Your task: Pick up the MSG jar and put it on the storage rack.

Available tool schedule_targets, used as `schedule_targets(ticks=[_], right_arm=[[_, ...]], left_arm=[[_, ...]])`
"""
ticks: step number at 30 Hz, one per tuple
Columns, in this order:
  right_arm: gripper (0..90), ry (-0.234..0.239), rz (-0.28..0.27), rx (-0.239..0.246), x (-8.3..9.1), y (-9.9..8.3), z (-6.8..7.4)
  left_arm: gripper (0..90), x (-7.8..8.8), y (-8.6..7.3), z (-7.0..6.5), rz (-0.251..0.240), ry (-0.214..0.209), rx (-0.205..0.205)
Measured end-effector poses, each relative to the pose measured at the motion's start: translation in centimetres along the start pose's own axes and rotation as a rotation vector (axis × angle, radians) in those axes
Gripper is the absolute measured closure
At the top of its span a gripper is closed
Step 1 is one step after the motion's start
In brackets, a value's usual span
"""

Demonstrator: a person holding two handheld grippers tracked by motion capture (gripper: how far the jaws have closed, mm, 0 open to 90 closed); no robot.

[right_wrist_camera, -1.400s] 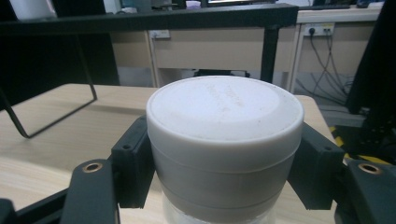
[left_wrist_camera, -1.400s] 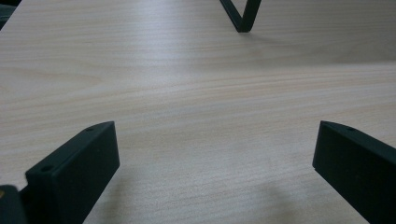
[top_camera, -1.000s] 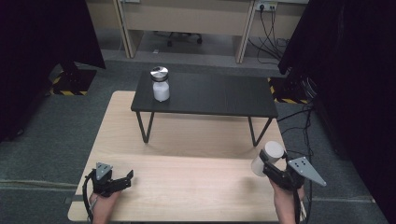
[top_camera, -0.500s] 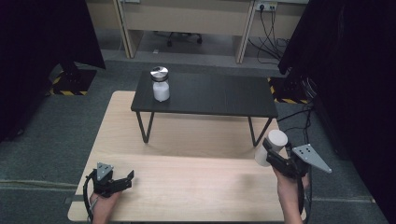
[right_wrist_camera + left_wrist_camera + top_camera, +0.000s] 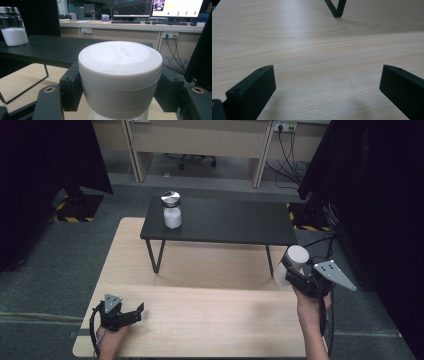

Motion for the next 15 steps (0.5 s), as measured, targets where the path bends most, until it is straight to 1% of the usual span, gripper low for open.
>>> schedule_targets(ticks=[2,5,8,15], right_arm=[[34.1,0.000,0.000,-0.002,-0.3,0.4,0.1],[34.1,0.006,-0.005,-0.005,-0.5,0.8,0.3],[34.1,0.010,-0.010,0.004,-0.9,1.6,0.6],[34.1,0.010,-0.013,0.016,-1.2,2.8,1.0]], left_arm=[[0.0,0.0,0.0,0.0,0.001,0.000,-0.007],[0.0,0.0,0.0,-0.1,-0.001,0.003,-0.005],[0.0,0.0,0.0,0.0,-0.002,0.003,0.000],[0.0,0.0,0.0,0.0,-0.001,0.004,0.004]])
Point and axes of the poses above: each handheld gripper's, and its own axes: x roughly backward along the jaws, y roughly out of its top, z roughly to its left, the point moved 1 cm from there along -x, roughly forward along the jaws, and after that the axes turned 5 degrees about z, right-handed, at the moved point
